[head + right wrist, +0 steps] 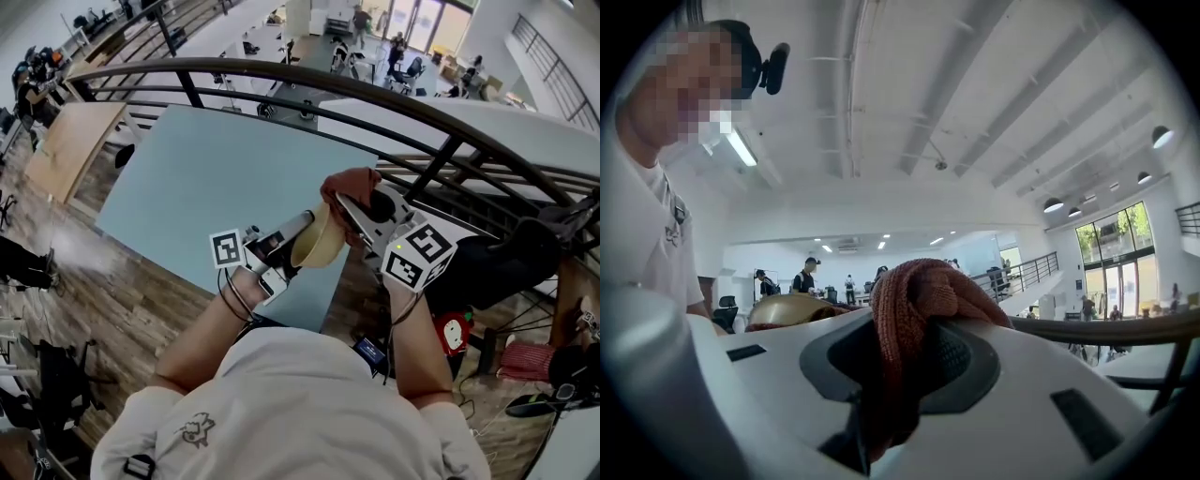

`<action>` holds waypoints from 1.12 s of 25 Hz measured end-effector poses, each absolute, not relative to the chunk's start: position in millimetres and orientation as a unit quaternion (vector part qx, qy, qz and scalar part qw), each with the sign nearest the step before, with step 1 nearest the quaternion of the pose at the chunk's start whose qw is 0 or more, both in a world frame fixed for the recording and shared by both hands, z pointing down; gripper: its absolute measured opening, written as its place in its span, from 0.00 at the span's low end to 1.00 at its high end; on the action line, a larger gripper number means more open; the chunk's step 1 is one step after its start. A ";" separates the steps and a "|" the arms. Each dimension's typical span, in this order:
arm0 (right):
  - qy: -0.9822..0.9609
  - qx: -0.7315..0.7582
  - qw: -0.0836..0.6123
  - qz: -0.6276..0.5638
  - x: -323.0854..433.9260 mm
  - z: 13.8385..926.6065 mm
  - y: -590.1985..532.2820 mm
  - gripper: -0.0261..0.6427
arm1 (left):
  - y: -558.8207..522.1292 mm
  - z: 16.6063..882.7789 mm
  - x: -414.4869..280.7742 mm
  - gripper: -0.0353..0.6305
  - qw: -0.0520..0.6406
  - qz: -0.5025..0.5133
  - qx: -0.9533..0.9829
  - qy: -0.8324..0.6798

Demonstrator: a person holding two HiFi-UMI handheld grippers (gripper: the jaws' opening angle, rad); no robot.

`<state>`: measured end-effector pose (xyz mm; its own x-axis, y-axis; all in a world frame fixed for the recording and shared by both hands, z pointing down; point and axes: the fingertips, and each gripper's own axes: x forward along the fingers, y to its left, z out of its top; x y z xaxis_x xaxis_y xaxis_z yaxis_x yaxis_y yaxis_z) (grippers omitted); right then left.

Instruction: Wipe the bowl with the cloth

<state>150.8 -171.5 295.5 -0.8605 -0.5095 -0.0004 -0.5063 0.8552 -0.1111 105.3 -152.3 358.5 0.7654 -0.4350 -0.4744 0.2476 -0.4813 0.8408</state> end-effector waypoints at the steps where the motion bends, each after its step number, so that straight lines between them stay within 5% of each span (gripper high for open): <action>1: 0.963 -0.264 0.009 -0.059 151.3 301.4 -174.6 0.21 | -151.8 356.3 106.4 0.08 0.506 -0.340 0.791 -0.055; 28: 0.976 -0.144 0.005 -0.162 87.5 352.0 -99.4 0.21 | -197.1 337.8 61.7 0.09 0.430 -0.351 0.794 -0.249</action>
<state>87.5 -99.4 352.0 -0.9586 -0.2824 0.0371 -0.2792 0.9058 -0.3187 61.7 -197.1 337.8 0.6295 -0.6974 -0.3426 -0.0947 -0.5065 0.8570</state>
